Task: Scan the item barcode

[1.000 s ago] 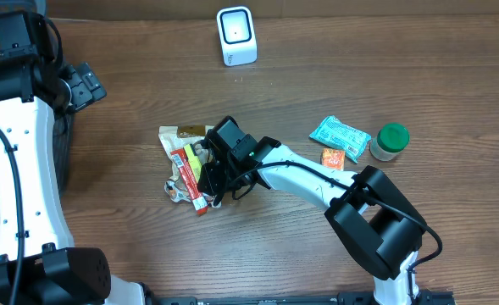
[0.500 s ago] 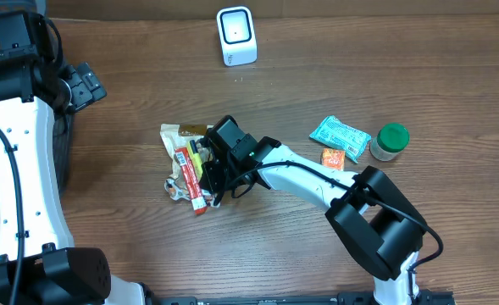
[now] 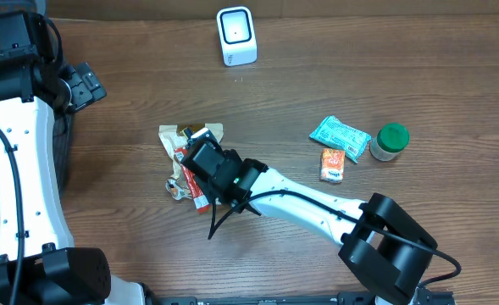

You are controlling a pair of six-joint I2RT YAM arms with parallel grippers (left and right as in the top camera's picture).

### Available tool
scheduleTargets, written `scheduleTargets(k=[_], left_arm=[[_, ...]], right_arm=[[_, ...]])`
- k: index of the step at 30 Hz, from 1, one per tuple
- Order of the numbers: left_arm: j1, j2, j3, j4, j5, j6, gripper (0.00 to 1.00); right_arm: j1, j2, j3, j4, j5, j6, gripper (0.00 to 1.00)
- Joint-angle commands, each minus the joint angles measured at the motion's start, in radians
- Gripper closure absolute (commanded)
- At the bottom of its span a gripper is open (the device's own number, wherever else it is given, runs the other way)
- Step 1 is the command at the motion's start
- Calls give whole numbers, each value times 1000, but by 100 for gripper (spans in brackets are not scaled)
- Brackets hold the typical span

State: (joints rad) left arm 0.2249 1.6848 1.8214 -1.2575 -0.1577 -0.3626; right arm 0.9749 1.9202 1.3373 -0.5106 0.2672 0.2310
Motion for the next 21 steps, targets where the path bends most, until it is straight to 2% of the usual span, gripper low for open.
scheduleTargets(k=[1, 8, 15, 21], left_arm=[[1, -18, 19, 2, -9, 11, 0], [1, -18, 19, 2, -9, 11, 0], [1, -18, 20, 2, -9, 11, 0], [1, -18, 20, 1, -9, 11, 0]], right_arm=[[3, -26, 19, 11, 138, -19, 96], [8, -23, 16, 12, 238, -113, 96], [8, -18, 16, 85, 238, -407, 96], [8, 32, 16, 140, 237, -530, 96]])
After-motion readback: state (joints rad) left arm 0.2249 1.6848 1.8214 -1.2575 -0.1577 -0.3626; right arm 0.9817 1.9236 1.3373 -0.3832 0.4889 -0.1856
